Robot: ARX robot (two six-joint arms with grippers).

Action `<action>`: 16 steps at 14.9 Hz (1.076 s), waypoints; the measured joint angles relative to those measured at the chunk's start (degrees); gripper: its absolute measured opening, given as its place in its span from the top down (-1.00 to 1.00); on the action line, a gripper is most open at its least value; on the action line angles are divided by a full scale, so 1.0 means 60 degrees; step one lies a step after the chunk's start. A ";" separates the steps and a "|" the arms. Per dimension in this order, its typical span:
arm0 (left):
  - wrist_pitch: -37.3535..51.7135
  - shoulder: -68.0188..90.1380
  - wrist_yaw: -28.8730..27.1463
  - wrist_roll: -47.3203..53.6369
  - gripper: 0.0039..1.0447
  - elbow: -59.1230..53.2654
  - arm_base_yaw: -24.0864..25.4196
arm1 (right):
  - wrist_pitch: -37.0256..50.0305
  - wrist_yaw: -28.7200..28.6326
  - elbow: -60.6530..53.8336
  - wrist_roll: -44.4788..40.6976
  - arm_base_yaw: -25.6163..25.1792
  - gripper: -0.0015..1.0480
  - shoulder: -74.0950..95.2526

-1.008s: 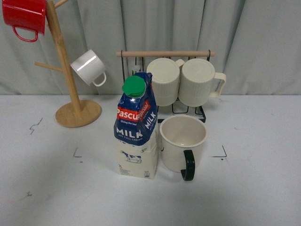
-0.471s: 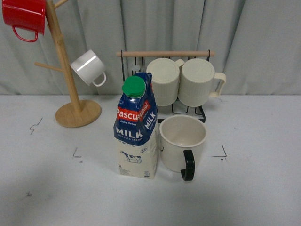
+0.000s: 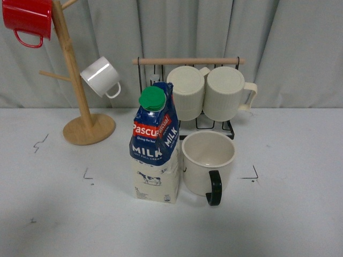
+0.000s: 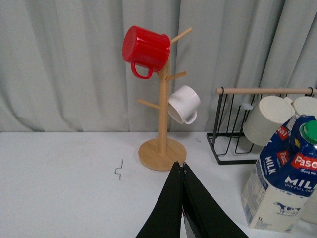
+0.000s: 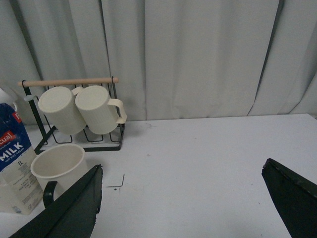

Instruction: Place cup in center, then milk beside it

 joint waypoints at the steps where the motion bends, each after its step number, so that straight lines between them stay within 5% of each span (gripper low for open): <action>1: -0.0426 -0.0197 0.0000 0.0000 0.97 -0.0069 0.0000 | 0.0000 0.0000 0.0000 0.0004 0.0000 -0.87 0.0000; 7: -0.1351 -0.1228 0.0000 0.0000 0.97 -0.0069 0.0000 | 0.0004 0.0000 0.0000 0.0000 0.0000 -0.87 0.0000; 8: -0.2841 -0.2178 0.0033 0.0004 0.97 -0.0062 0.0000 | 0.0000 0.0000 0.0000 0.0004 0.0000 -0.87 0.0000; 13: -0.2991 -0.2754 0.0004 0.0000 0.93 -0.0066 0.0000 | 0.0000 0.0000 0.0000 0.0000 0.0000 -0.87 0.0000; 16: -0.2980 -0.2754 0.0000 0.0000 0.24 -0.0066 0.0000 | 0.0004 0.0000 0.0000 0.0000 0.0000 -0.87 0.0000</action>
